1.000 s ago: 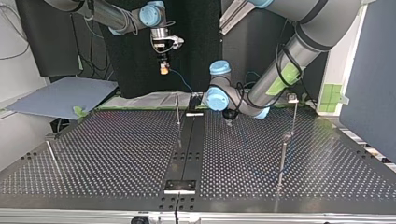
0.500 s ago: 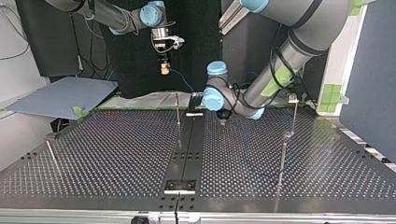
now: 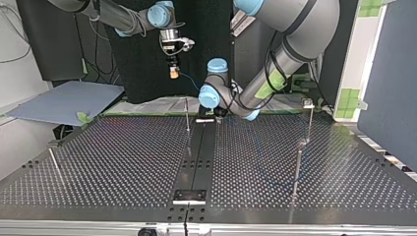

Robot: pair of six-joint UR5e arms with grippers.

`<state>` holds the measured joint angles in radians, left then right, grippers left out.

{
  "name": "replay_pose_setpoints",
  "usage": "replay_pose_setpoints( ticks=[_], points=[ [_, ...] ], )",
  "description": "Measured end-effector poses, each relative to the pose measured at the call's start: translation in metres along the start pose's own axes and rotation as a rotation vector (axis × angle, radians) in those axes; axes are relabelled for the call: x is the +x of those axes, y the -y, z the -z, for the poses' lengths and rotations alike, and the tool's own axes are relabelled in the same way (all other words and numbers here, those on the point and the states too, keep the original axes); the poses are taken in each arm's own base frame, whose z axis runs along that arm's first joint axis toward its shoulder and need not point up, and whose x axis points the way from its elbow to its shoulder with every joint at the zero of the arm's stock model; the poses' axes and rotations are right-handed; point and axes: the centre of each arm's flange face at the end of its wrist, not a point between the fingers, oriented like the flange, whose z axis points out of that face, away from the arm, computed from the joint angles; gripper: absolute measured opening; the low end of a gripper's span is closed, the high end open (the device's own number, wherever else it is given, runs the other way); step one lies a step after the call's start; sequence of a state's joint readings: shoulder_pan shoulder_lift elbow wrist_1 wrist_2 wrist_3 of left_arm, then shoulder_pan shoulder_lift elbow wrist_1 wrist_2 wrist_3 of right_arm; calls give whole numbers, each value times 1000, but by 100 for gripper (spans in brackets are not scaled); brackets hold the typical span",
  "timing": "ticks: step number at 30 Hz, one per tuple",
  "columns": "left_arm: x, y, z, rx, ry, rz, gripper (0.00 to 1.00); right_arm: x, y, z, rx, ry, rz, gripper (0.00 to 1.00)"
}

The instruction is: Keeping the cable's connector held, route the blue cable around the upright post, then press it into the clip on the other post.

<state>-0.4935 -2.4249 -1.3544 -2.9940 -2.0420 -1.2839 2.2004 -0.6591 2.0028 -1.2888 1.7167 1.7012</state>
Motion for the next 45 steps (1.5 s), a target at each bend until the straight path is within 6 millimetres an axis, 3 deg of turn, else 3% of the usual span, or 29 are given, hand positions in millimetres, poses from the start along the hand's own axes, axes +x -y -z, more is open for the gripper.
replay_pose_setpoints(
  ticks=[26,36,45],
  points=[
    [5,41,31,254,-47,-38,100,1,4,-2,34,-13,-1,0],
    [2,69,51,381,-37,12,100,2,5,-2,41,-19,-5,0],
    [0,77,56,438,-43,70,100,2,5,-2,41,-17,-5,0]
  ],
)
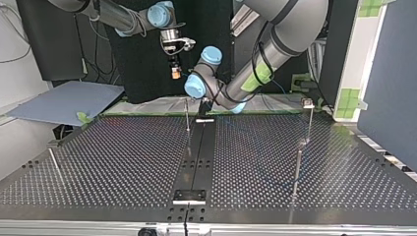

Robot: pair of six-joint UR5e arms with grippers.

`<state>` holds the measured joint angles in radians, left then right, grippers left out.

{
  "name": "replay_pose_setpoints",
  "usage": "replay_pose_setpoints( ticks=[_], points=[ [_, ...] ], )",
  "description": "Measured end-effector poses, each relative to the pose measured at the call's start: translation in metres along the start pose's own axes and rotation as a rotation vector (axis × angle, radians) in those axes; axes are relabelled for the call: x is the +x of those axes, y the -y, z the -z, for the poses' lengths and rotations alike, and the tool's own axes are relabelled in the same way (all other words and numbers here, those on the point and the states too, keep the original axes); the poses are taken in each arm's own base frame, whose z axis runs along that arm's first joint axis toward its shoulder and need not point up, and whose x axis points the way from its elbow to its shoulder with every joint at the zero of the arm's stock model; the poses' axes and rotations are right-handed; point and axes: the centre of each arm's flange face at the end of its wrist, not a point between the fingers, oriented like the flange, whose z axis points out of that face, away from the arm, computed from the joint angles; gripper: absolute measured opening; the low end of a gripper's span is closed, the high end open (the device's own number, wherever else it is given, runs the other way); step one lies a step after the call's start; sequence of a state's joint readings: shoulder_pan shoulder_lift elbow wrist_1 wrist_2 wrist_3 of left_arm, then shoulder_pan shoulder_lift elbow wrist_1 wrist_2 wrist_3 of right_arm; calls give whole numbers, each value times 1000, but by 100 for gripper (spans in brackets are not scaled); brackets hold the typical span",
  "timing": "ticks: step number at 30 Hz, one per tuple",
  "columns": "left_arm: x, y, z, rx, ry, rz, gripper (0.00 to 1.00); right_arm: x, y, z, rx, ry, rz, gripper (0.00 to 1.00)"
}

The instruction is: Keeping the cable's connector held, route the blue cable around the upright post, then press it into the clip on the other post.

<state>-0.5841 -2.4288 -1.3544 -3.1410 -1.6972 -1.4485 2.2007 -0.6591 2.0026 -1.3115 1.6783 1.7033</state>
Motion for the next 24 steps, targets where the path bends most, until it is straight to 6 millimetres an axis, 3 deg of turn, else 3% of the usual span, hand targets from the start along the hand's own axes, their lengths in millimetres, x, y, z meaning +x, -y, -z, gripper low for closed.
replay_pose_setpoints(
  ticks=[7,8,9,11,12,14,15,16,17,18,20,21,23,24],
  points=[
    [0,-6,0,-61,0,28,100,0,0,0,1,0,-1,0],
    [0,-7,-1,-71,2,33,93,0,0,0,1,1,-1,0],
    [0,-9,-1,-84,3,39,93,0,0,0,1,1,-1,0],
    [0,-11,-1,-100,6,45,78,0,0,0,1,1,-1,0],
    [-1,-11,-1,-106,7,47,78,0,0,0,1,1,-1,0],
    [-1,-12,-2,-113,9,49,64,0,0,0,1,1,-1,0],
    [0,-12,-2,-119,9,49,64,0,0,0,1,1,-1,0],
    [-1,-13,-2,-123,9,50,50,0,0,0,1,1,-1,0],
    [0,-13,-2,-127,8,50,43,0,0,0,1,1,-1,0],
    [0,-14,-2,-131,8,50,43,0,-1,0,-1,2,0,0],
    [0,-14,-1,-136,8,50,25,0,-2,0,-3,2,-1,0],
    [0,-14,-1,-138,7,51,25,0,-2,-1,-4,2,-1,0],
    [0,-15,-1,-140,7,55,9,0,-3,-1,-5,2,-1,0],
    [0,-15,-1,-140,8,58,9,0,-3,-1,-5,2,0,0]
  ],
)
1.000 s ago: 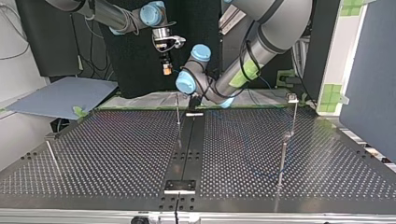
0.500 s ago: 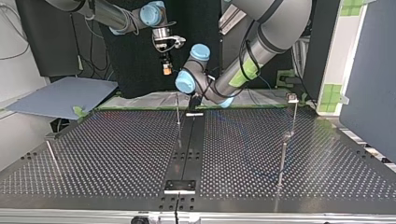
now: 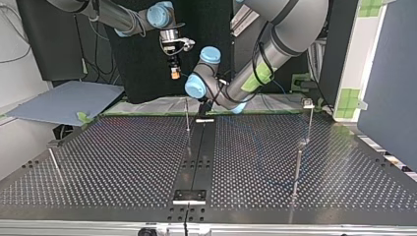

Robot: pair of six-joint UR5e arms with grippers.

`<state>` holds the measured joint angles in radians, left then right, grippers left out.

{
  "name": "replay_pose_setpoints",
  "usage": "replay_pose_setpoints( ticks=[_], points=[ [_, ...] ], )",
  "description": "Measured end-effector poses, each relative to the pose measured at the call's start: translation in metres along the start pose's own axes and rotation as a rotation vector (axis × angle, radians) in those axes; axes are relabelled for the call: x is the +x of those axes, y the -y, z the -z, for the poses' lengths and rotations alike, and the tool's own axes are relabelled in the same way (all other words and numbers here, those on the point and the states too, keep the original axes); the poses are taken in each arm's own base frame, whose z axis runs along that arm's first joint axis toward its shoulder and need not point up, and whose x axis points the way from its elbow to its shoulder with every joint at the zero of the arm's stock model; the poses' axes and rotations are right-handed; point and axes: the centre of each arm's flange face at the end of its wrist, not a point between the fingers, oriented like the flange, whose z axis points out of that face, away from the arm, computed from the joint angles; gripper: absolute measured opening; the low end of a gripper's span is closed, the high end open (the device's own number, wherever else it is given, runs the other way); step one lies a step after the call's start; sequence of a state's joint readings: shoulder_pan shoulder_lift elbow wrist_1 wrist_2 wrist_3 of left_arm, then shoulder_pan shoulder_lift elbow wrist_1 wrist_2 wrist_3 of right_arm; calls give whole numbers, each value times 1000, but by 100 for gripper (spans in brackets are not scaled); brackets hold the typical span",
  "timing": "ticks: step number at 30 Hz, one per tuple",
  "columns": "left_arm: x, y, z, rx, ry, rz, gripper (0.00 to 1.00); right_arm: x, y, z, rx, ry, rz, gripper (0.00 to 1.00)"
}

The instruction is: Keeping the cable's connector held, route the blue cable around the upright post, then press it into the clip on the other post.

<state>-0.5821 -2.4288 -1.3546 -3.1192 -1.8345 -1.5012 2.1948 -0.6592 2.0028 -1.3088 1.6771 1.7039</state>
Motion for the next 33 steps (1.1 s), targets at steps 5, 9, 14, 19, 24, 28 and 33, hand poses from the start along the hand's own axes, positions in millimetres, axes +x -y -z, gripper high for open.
replay_pose_setpoints(
  ticks=[5,9,14,19,24,28,33],
  points=[
    [0,0,0,-1,-1,7,0,0,-1,0,-1,0,3,0],
    [0,0,0,1,0,8,0,0,-1,0,-2,1,4,0],
    [0,2,0,15,4,17,0,0,-2,-1,-4,0,3,0],
    [-3,5,-3,31,37,56,0,3,-6,-6,-12,-9,1,0],
    [-2,11,-8,44,67,85,0,6,-11,-15,-23,-8,3,0],
    [14,15,-15,29,46,61,0,7,-18,-19,-33,-1,3,0],
    [41,21,-33,20,37,66,0,7,-26,-23,-37,10,3,0]
  ],
)
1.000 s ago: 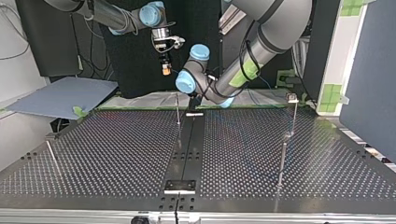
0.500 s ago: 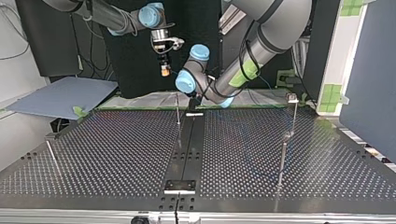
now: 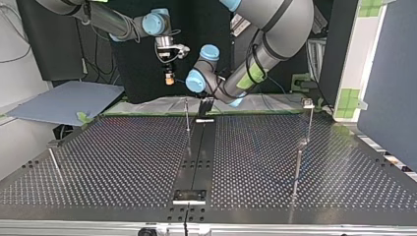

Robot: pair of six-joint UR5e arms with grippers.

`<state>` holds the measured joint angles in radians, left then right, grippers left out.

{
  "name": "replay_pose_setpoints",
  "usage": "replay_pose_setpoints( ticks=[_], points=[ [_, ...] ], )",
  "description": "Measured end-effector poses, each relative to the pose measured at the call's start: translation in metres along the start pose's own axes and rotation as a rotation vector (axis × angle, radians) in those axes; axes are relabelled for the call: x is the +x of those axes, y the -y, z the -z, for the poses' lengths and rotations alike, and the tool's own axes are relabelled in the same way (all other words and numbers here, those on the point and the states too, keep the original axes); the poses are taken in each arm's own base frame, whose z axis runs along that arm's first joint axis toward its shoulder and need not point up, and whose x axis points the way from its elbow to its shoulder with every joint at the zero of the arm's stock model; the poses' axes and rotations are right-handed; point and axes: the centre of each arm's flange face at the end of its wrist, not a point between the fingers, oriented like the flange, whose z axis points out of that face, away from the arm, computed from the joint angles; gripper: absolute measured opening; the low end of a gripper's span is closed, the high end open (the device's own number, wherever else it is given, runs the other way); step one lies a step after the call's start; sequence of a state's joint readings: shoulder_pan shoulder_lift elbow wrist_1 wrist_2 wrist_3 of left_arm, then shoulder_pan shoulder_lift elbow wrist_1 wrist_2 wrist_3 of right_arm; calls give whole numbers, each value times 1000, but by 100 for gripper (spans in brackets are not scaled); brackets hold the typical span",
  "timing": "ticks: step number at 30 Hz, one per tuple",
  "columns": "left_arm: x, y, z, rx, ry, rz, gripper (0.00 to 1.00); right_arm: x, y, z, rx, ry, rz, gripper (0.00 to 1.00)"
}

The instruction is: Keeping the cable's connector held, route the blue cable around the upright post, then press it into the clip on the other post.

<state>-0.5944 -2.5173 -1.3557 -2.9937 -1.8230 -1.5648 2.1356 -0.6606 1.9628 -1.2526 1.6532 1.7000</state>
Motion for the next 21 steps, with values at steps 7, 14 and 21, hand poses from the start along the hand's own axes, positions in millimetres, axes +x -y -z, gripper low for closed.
replay_pose_setpoints(
  ticks=[7,14,21],
  points=[
    [7,1,-12,-6,49,74,0,4,-16,-11,4,-1,5,0],
    [2,-2,-18,-26,95,101,0,9,-32,-28,21,15,0,0],
    [1,0,-16,-68,110,110,0,11,-46,-37,58,43,-29,0]
  ],
)
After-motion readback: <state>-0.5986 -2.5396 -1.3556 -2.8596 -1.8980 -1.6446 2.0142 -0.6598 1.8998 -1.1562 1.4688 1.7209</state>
